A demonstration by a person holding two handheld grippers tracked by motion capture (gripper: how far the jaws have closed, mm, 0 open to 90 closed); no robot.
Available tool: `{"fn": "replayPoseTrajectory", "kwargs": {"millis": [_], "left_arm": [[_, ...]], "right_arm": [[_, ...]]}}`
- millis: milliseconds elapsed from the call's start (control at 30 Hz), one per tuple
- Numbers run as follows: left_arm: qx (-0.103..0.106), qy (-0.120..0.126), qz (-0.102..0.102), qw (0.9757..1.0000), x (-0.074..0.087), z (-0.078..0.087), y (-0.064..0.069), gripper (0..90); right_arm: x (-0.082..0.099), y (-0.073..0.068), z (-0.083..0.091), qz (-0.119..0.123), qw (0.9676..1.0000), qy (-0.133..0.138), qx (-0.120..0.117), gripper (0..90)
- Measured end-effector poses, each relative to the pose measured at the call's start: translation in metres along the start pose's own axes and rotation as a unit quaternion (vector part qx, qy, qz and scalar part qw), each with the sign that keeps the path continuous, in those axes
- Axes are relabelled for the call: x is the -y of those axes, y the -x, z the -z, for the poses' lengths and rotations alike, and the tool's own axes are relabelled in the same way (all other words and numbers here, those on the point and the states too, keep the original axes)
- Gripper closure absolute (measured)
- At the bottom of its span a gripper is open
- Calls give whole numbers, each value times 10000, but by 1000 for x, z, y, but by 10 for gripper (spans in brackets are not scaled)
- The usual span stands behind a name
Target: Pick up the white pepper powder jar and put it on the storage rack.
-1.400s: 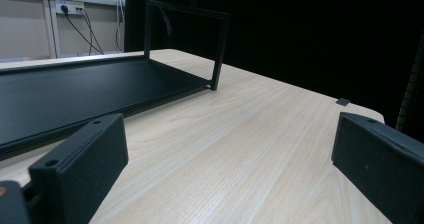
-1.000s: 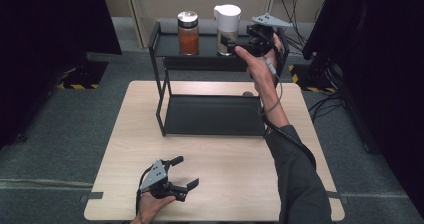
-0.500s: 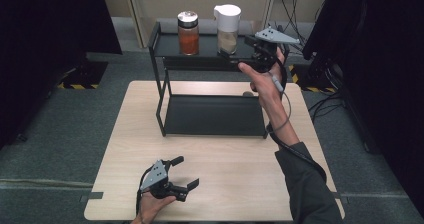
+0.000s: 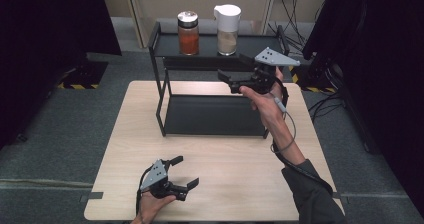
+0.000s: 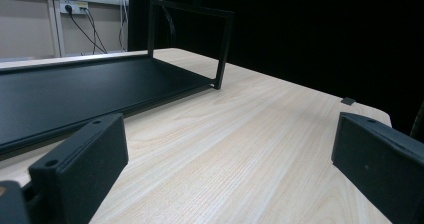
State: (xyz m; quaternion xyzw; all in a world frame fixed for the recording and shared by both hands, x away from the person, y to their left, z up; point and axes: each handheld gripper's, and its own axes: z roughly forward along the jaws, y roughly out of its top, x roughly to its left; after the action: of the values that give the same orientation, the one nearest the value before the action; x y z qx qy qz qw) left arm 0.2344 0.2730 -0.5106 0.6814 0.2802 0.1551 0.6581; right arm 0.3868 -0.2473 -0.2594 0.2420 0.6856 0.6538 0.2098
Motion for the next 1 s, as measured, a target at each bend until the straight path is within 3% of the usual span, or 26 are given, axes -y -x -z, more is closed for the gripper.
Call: {"fn": "replayPoseTrajectory", "kwargs": {"millis": [300, 1000], "left_arm": [[5, 2, -10, 10000, 0, 0, 0, 11], [-13, 7, -24, 10000, 0, 0, 0, 11]], "right_arm": [[23, -4, 12, -1, 9997, 45, -239, 4], [70, -11, 46, 48, 9990, 60, -445, 4]]}}
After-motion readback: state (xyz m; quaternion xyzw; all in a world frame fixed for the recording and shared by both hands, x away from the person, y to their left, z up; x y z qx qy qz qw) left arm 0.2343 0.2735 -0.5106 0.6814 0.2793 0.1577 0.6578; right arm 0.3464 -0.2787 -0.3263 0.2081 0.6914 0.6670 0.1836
